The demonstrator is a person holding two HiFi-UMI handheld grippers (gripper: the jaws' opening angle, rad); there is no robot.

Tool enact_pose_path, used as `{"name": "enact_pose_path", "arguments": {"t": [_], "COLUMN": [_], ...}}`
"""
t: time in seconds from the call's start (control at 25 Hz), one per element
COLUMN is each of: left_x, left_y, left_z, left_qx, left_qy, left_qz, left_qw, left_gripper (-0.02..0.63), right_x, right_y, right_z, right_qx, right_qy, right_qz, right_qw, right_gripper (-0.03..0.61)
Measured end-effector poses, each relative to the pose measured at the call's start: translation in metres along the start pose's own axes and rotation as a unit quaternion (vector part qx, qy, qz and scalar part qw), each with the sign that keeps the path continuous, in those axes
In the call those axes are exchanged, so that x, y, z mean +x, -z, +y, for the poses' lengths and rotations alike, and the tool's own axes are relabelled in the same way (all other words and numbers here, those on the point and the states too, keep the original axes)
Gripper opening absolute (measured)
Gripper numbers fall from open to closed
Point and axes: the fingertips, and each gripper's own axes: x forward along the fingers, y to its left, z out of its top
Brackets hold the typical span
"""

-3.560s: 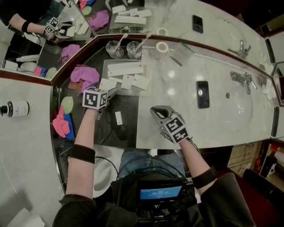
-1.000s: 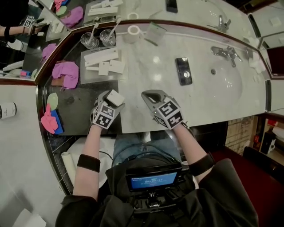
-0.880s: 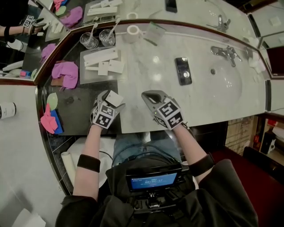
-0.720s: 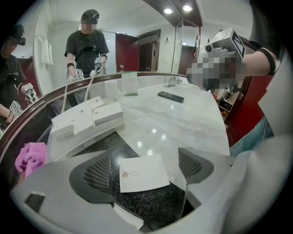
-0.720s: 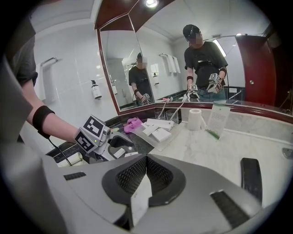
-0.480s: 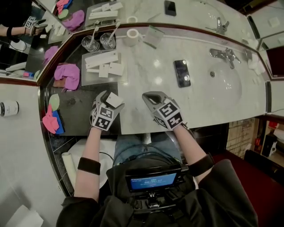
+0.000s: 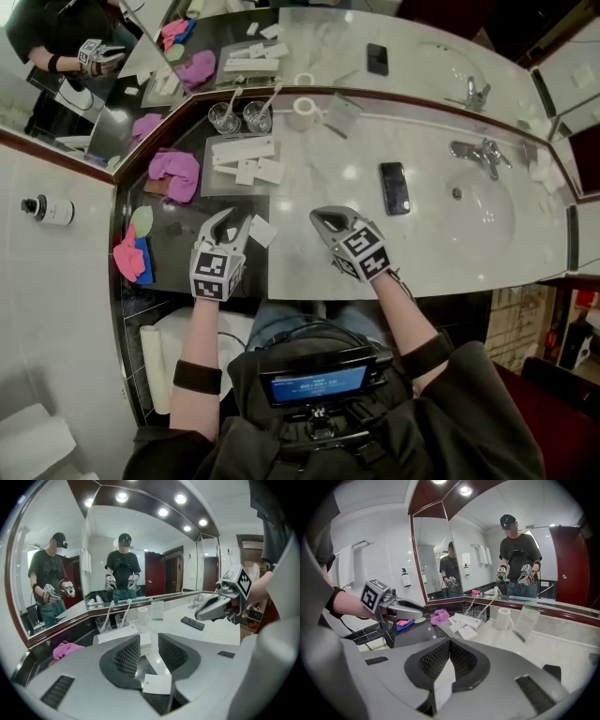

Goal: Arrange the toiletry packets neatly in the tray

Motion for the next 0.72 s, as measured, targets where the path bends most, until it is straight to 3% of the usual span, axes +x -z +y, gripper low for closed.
{"name": "enact_pose_path", "arguments": {"t": [0.28, 0.72], "left_x": [-0.052, -0.103], "left_y": [-0.017, -0.008], "left_z": [0.024, 0.053], "left_qx": [-0.038, -0.059], "left_qy": [-0.058, -0.073], "left_qz": [-0.054, -0.079], "left_qw": [0.9962, 0.9924], "left_gripper": [0.000, 0.000], "right_x": [0.009, 0.022], "right_y": [-0.021, -0.037], "right_z": [0.012, 0.029], "right_qx": [-0.025, -0.040], "right_qy": [-0.010, -0.011], "right_qz": [-0.013, -0.013], "right_qw": [1.000, 0.999], "right_gripper": [0.017, 0.017]}}
